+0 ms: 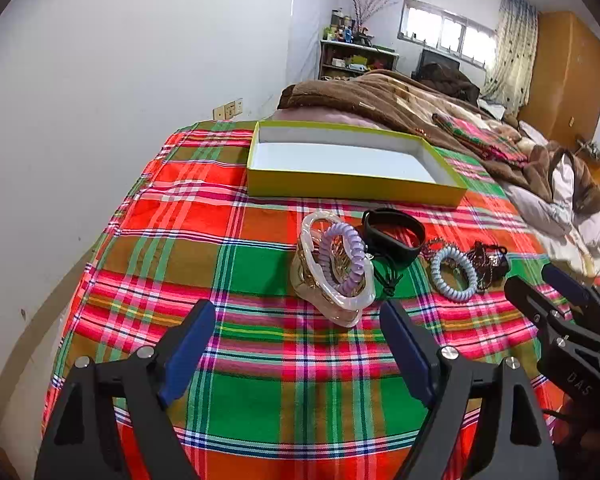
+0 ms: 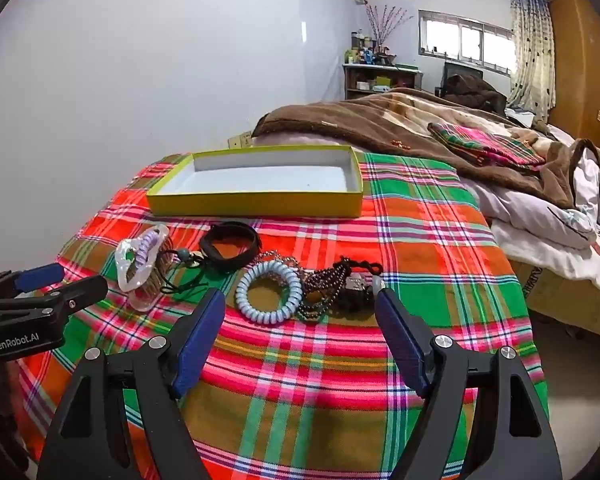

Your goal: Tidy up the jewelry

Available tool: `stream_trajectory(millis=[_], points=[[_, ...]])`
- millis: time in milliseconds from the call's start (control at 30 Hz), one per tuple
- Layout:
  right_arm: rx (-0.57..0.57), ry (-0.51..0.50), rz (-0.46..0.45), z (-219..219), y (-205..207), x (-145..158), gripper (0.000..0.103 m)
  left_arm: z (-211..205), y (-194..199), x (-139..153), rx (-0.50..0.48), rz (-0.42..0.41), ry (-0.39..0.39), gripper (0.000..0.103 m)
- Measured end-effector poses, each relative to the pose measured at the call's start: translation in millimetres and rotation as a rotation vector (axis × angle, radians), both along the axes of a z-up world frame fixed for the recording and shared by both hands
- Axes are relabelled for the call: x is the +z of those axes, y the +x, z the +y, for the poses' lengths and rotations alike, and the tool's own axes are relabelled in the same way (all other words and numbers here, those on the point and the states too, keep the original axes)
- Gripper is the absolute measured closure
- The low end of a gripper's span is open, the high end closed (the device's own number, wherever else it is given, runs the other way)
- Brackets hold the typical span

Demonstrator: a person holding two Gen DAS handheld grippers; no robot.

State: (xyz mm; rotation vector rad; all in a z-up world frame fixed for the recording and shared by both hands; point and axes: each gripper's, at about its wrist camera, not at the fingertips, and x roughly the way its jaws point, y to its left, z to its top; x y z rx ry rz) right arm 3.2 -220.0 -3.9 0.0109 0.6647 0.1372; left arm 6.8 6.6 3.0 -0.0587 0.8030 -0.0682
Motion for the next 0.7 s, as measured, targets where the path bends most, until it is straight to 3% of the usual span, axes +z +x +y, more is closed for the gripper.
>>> stream_trajectory(millis=[167,433,700], points=[[0.001,0.005,-0.001,1.9,0.3,0.4,0.026,4.2,-0.5,1.4,0.014,-0.002,-0.025,0.019],[0.001,0.005,-0.001,3.7,-0.5,1.1,0.026,4.2,0.8,4.7,0.051,-0.008,0.016,0.019],[-0.005,0.008,0.000,3.0,-0.9,1.3,0.026,9.0,0.7,3.2,0.062,0.003,-0.002,0.020]])
